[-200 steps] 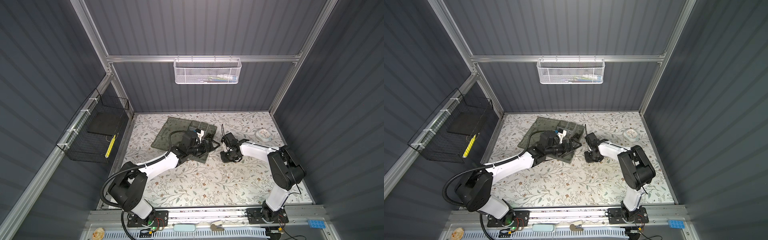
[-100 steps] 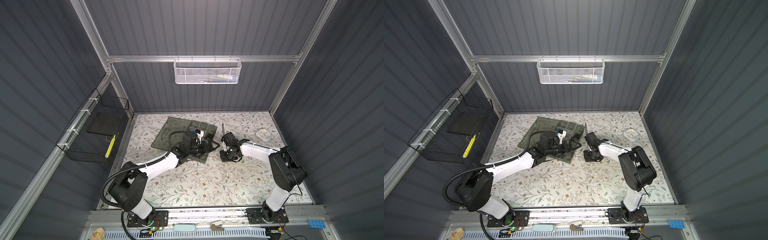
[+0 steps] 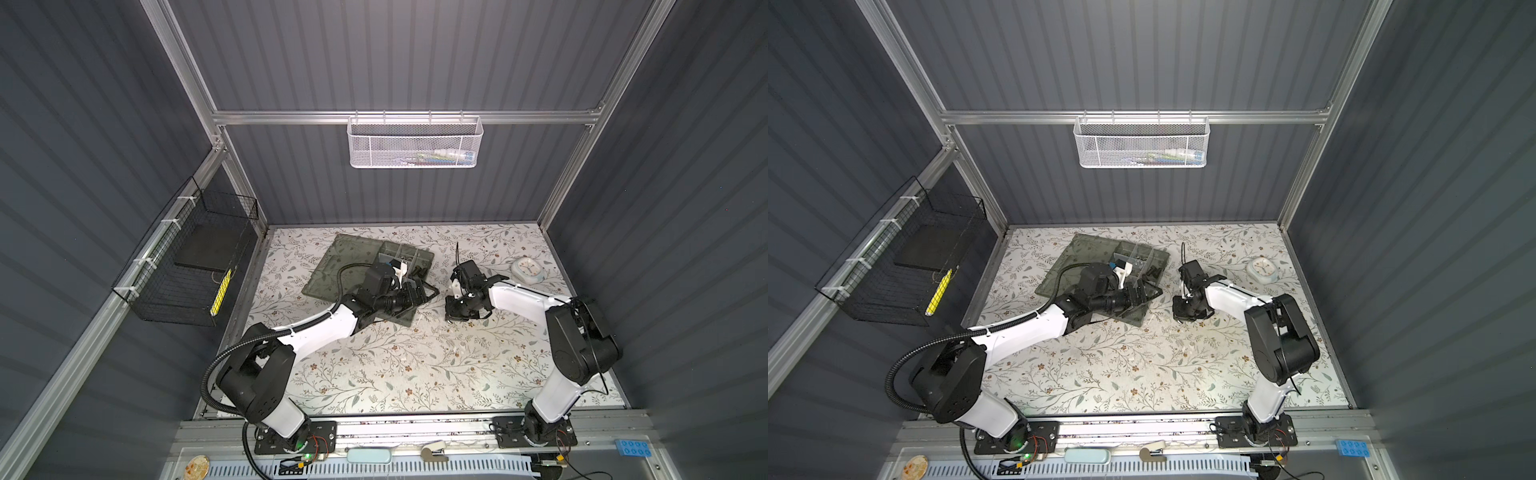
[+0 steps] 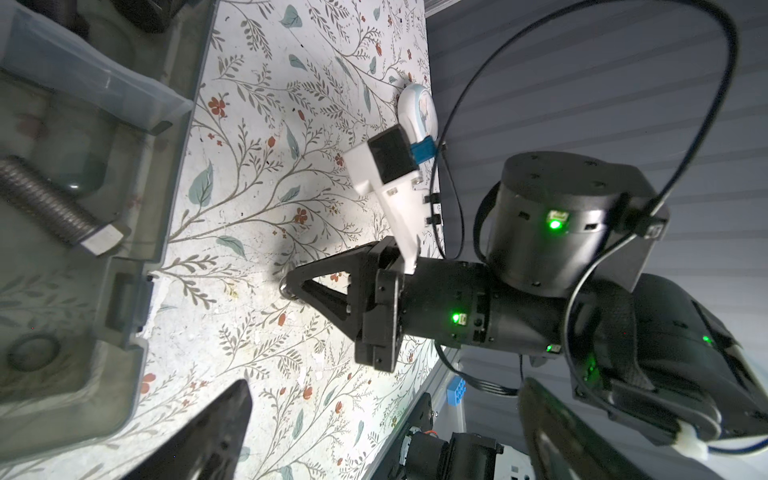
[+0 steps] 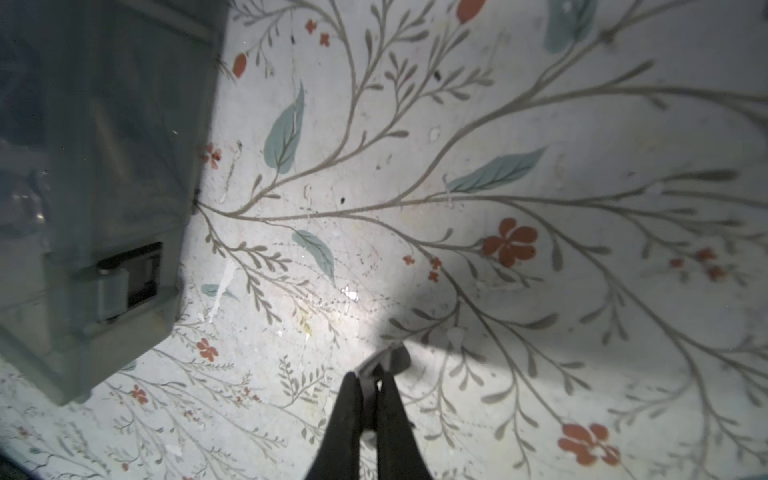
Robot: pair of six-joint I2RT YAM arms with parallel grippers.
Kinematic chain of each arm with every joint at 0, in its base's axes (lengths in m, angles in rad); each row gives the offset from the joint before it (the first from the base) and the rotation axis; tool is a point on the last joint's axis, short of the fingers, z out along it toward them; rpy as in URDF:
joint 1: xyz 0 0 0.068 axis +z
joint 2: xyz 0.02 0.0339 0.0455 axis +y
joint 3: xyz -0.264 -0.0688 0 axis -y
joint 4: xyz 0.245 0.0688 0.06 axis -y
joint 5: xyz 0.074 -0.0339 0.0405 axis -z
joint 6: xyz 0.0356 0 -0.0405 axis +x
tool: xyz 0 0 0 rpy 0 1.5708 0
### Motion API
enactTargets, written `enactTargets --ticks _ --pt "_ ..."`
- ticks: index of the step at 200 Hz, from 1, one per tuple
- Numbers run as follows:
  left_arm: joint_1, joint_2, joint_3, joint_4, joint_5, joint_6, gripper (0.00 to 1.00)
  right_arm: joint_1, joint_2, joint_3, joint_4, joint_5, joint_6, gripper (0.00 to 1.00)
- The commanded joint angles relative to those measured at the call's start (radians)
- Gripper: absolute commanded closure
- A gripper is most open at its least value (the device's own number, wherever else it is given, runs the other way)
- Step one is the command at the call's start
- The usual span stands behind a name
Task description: Sort the screws and nuts into containers
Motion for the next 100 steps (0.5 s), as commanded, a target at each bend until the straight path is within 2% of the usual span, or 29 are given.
enactTargets --ticks 1,59,100 --pt "-0.001 -0.001 0.004 -0.014 0.000 0.024 0.00 -0.033 -0.039 -0.007 0.001 -0.085 0.042 1.00" --pt "0.006 0.020 0.079 -0.090 -0.005 0.084 0.00 -0.138 -0.070 0.042 0.073 -0.297 0.134 1.00" --pt "0.081 0.018 0.092 -0.098 0.039 0.090 0.00 -0.171 -0.010 0.158 0.167 -0.422 0.230 1.00"
